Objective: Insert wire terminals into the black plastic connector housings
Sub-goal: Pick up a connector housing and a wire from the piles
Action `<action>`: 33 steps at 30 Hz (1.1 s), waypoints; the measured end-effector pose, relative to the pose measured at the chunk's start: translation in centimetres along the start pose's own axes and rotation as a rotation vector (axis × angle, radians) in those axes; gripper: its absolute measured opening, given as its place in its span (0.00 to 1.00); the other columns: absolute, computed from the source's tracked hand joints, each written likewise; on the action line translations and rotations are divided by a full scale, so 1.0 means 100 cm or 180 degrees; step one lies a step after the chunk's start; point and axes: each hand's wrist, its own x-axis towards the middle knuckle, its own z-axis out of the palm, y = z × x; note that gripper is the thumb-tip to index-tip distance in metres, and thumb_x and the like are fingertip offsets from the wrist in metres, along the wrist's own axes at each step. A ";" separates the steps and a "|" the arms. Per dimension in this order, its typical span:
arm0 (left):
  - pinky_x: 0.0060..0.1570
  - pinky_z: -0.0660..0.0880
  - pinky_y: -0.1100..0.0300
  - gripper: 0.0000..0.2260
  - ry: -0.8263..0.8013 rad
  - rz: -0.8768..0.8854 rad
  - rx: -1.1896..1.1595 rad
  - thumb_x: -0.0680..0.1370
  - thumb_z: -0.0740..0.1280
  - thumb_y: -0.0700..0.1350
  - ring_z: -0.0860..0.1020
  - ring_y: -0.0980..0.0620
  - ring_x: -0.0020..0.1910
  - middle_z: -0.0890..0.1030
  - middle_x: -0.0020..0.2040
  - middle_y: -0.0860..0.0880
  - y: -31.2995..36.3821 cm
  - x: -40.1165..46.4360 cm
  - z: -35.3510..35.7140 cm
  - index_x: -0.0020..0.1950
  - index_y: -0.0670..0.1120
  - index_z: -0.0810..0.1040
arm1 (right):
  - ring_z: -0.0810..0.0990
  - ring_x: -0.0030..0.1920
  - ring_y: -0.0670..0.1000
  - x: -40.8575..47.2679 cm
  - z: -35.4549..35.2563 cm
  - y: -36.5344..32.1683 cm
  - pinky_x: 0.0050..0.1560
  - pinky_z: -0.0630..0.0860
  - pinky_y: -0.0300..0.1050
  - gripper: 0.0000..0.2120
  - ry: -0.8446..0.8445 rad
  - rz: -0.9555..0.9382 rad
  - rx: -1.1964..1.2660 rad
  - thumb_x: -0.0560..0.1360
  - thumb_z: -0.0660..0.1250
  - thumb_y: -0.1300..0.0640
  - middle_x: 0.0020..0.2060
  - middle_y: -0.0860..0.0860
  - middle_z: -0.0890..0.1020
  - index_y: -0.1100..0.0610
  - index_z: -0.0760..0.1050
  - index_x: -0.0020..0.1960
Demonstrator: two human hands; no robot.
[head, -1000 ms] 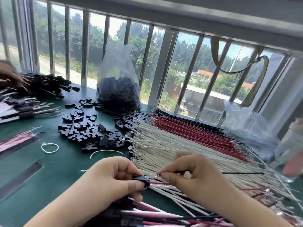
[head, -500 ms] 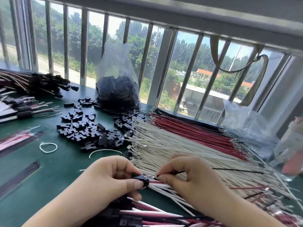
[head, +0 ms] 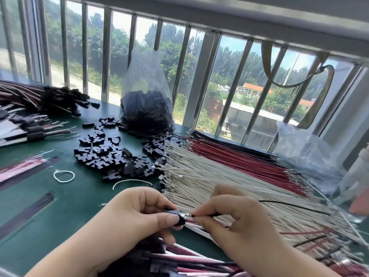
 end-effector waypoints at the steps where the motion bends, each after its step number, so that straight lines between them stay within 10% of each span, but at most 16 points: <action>1: 0.30 0.77 0.62 0.11 -0.0025 -0.0005 -0.0047 0.60 0.75 0.45 0.83 0.48 0.30 0.85 0.39 0.41 0.001 0.000 0.000 0.40 0.45 0.83 | 0.76 0.36 0.42 0.000 0.000 0.000 0.37 0.67 0.28 0.05 0.0051 -0.0048 0.0071 0.67 0.72 0.48 0.34 0.39 0.75 0.44 0.81 0.43; 33: 0.34 0.77 0.68 0.10 0.0359 0.0083 0.0742 0.66 0.76 0.38 0.83 0.51 0.32 0.84 0.32 0.46 -0.004 0.002 0.010 0.39 0.53 0.83 | 0.73 0.32 0.40 0.017 -0.005 0.008 0.36 0.68 0.32 0.04 -0.1167 0.0985 0.0948 0.68 0.76 0.54 0.29 0.44 0.78 0.46 0.84 0.37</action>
